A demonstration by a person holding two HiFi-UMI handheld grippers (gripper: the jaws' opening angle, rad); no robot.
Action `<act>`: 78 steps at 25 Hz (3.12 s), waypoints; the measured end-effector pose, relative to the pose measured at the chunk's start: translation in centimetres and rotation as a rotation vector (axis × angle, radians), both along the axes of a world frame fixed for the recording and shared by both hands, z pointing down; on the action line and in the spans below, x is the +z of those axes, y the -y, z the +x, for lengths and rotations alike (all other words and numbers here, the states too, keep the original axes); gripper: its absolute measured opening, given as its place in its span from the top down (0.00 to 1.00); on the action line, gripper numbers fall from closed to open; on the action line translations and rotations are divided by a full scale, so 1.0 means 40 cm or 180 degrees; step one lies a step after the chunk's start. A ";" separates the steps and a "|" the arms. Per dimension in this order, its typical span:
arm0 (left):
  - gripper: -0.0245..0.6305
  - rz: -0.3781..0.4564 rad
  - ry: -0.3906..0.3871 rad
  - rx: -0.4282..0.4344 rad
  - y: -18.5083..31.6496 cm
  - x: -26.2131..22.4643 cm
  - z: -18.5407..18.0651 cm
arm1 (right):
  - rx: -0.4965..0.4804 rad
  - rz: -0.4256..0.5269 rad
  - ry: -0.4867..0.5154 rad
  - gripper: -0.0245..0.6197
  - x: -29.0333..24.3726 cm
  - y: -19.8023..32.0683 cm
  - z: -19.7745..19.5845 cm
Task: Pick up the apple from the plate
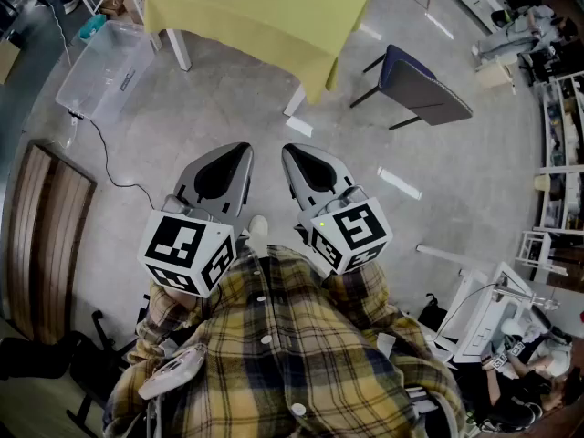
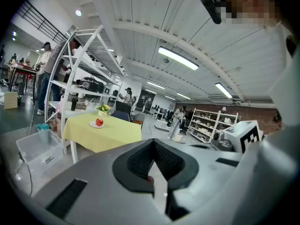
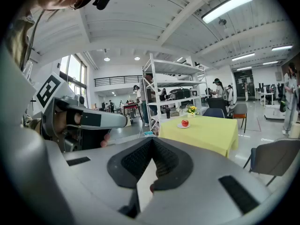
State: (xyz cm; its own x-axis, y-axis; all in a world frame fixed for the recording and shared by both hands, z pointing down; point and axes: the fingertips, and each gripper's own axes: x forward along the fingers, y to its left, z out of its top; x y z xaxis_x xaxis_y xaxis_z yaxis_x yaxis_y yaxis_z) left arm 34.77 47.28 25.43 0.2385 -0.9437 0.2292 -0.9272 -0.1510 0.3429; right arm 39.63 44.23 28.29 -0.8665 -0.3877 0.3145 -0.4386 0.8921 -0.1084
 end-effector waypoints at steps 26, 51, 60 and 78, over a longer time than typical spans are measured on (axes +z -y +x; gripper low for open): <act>0.95 -0.0038 0.0055 -0.0061 0.028 0.063 -0.247 | 0.0073 -0.0173 0.0082 0.97 0.075 0.061 -0.233; 0.95 -0.0074 0.0060 -0.0477 0.577 0.052 -0.452 | -0.0432 -0.0159 0.0032 0.97 0.057 0.601 -0.442; 0.95 -0.0094 0.0028 -0.0593 0.690 0.068 -0.458 | -0.0550 -0.0168 0.0018 0.97 0.071 0.714 -0.458; 0.95 -0.0129 0.0069 -0.0609 0.865 0.094 -0.905 | -0.0635 -0.0259 -0.0053 0.97 0.124 0.880 -0.901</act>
State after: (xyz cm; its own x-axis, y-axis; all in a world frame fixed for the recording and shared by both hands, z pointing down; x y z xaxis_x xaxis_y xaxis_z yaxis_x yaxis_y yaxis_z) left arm -1.41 12.66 29.18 0.0501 -0.9612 0.2712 -0.9449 0.0423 0.3246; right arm 3.59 9.01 33.23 -0.9179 -0.1817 0.3528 -0.2564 0.9501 -0.1777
